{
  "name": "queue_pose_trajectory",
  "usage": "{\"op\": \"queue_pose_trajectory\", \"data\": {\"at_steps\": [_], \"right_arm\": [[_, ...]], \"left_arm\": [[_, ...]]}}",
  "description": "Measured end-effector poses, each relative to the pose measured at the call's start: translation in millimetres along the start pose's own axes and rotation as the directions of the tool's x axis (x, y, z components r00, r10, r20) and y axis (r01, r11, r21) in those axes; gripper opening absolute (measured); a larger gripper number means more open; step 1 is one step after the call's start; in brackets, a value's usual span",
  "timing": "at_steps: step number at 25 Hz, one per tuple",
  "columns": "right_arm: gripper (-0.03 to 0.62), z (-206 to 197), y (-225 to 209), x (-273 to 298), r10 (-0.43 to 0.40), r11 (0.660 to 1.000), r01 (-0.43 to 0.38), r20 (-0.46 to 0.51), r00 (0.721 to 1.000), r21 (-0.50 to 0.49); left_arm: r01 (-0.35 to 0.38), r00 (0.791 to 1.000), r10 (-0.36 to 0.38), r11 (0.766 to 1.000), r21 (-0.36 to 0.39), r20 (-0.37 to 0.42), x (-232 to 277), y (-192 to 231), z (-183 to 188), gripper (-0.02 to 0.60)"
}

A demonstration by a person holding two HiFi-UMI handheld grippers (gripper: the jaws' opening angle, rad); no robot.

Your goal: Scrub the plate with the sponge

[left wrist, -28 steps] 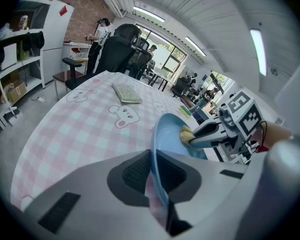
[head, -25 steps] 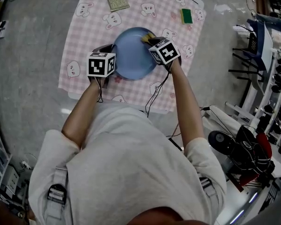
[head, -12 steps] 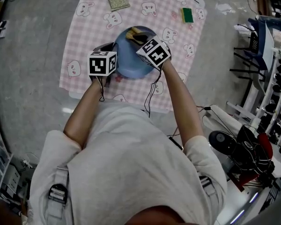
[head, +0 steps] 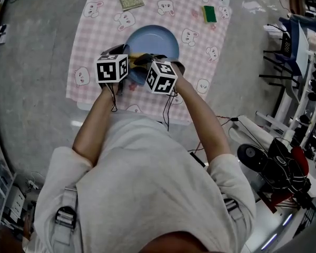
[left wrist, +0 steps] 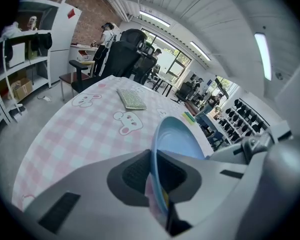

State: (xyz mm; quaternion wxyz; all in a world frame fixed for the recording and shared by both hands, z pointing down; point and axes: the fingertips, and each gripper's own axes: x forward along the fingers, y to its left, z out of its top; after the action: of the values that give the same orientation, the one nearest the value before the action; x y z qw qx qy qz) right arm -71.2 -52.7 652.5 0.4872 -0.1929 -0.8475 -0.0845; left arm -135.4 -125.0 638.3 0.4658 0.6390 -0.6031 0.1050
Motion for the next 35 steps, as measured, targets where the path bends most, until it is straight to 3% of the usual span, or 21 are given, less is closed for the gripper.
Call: {"op": "queue_pose_trajectory", "data": {"at_steps": [5,9,18,23,29,32,35], "right_arm": [[0.043,-21,32,5,0.058,0.996,-0.064,-0.086,0.995,-0.069],[0.043,-47,46,3,0.089,0.994,-0.096,-0.14,0.986,-0.047],[0.043,-93,53,-11,0.092,0.996,-0.088,-0.228,0.969,0.029],[0.043,-117,38,-21,0.046,0.998,-0.033,-0.26,0.964,0.057],[0.043,-113,20,-24,0.041,0.99,-0.01,-0.22,0.975,0.144],[0.043,-112,-3,-28,0.002,0.972,0.037,-0.166,0.986,0.231],[0.043,-115,-28,-36,-0.088,0.941,0.127,-0.134,0.987,0.313]], "left_arm": [[-0.001,1.0,0.001,1.0,0.007,-0.014,2,1,-3,0.032],[-0.005,1.0,0.005,1.0,0.004,-0.016,3,5,-6,0.031],[-0.007,1.0,0.007,1.0,-0.005,-0.029,3,12,-12,0.028],[-0.002,1.0,0.002,1.0,-0.011,-0.028,6,7,-14,0.028],[0.0,0.999,0.001,1.0,0.007,-0.04,2,10,-14,0.028],[0.004,0.999,-0.003,1.0,0.009,-0.045,4,12,-14,0.028],[0.001,0.999,-0.001,1.0,0.0,-0.045,6,14,-14,0.028]]}}
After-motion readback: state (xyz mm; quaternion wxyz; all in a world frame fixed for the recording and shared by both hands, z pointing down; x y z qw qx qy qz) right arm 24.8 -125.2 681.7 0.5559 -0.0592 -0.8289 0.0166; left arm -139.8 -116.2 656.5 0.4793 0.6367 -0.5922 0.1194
